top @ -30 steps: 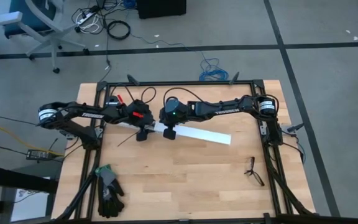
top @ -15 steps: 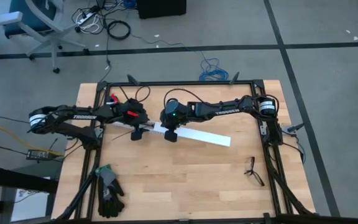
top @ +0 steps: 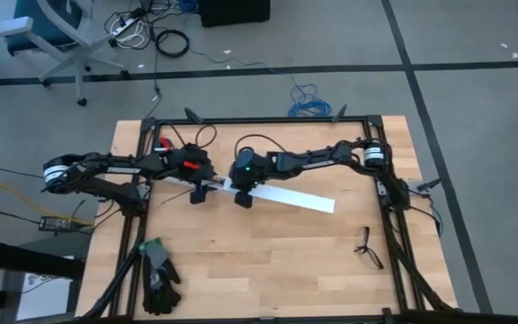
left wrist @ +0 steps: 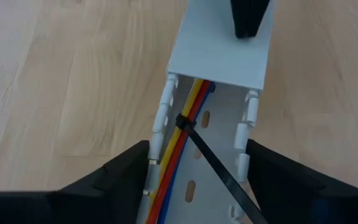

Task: Ziptie cables
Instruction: Close the white cable duct

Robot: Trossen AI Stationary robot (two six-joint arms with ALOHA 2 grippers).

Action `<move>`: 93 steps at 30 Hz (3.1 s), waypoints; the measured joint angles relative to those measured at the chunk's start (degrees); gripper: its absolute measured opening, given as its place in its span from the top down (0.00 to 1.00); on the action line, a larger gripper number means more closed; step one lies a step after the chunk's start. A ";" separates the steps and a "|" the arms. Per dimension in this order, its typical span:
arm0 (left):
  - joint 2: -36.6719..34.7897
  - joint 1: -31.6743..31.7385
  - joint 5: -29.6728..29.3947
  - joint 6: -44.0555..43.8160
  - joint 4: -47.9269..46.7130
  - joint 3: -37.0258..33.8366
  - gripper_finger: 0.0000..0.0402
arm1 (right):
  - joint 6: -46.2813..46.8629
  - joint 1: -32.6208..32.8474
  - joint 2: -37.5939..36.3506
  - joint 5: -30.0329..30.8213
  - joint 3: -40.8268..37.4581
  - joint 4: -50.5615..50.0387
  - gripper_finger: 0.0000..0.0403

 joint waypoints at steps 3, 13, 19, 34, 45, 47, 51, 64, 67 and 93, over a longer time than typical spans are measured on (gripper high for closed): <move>0.02 0.00 0.12 0.00 0.21 0.00 0.41 | 0.55 -0.75 1.76 -1.09 0.25 2.42 1.00; 0.07 -0.04 0.15 -0.30 0.86 -0.02 0.50 | -2.69 -2.56 7.93 -4.75 7.90 6.69 1.00; 0.07 -0.07 0.12 -0.59 0.50 0.02 0.49 | -7.11 -1.85 5.46 -2.86 8.59 8.61 1.00; 0.02 -0.07 0.10 -0.96 0.39 0.04 0.49 | -3.06 -0.69 3.70 -2.17 8.91 -11.66 1.00; 0.02 -0.04 -0.31 -3.65 0.23 0.09 0.49 | -8.23 -0.63 4.12 -0.18 9.40 -0.62 1.00; 0.02 -0.11 -1.28 -3.81 0.19 0.13 0.49 | -9.45 0.08 2.19 0.34 9.46 -0.68 1.00; 0.00 -0.09 -2.60 -4.09 -0.11 0.20 0.46 | -9.65 0.80 1.00 0.61 9.52 -2.55 1.00; -0.07 -0.22 -2.30 -5.22 -3.69 0.37 0.26 | -9.20 0.83 1.00 0.67 9.48 -2.16 1.00; -0.09 -0.22 -2.62 -6.54 -4.21 0.34 0.26 | -9.09 0.83 1.00 0.56 9.48 -2.12 1.00; -4.26 -0.20 -8.11 -10.49 -1.16 -3.45 0.26 | -8.64 0.83 0.69 1.73 9.53 -12.77 1.00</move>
